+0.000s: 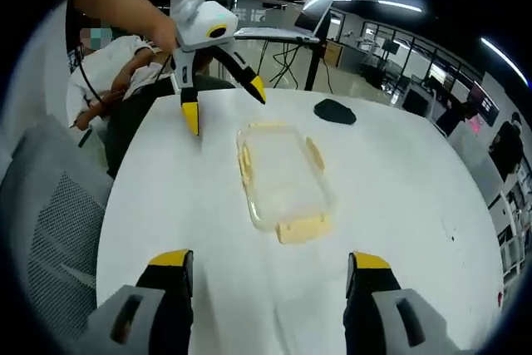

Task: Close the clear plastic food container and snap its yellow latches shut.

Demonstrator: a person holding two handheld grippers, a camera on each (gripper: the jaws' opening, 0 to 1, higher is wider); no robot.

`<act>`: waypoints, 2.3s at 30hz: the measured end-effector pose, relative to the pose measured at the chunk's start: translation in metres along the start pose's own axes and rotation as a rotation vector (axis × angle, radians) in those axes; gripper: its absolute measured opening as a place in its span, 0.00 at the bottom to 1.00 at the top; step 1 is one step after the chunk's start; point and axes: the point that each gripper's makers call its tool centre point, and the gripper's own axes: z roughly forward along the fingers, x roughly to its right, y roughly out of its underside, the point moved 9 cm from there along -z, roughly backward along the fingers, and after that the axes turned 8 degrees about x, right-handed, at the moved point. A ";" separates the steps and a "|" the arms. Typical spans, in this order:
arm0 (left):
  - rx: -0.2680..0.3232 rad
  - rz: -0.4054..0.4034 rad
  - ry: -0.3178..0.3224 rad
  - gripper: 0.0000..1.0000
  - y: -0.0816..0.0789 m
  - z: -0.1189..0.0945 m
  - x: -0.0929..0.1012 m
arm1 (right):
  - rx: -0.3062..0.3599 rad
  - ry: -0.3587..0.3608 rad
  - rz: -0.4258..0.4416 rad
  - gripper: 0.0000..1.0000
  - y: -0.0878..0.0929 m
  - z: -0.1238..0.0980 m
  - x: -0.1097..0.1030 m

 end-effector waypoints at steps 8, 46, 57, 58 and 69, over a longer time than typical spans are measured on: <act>-0.028 0.062 0.027 0.75 -0.002 0.002 -0.010 | 0.004 -0.015 -0.023 0.74 -0.007 0.008 0.009; -0.146 0.235 0.172 0.72 -0.006 0.023 -0.049 | -0.114 -0.153 -0.110 0.73 -0.011 0.044 0.033; -0.187 0.278 0.229 0.69 -0.004 0.030 -0.055 | -0.140 -0.178 -0.113 0.71 -0.013 0.055 0.043; -0.186 0.280 0.231 0.69 -0.004 0.031 -0.056 | -0.142 -0.180 -0.112 0.71 -0.013 0.056 0.044; -0.204 0.316 0.255 0.67 -0.004 0.039 -0.061 | -0.161 -0.197 -0.109 0.64 -0.012 0.062 0.048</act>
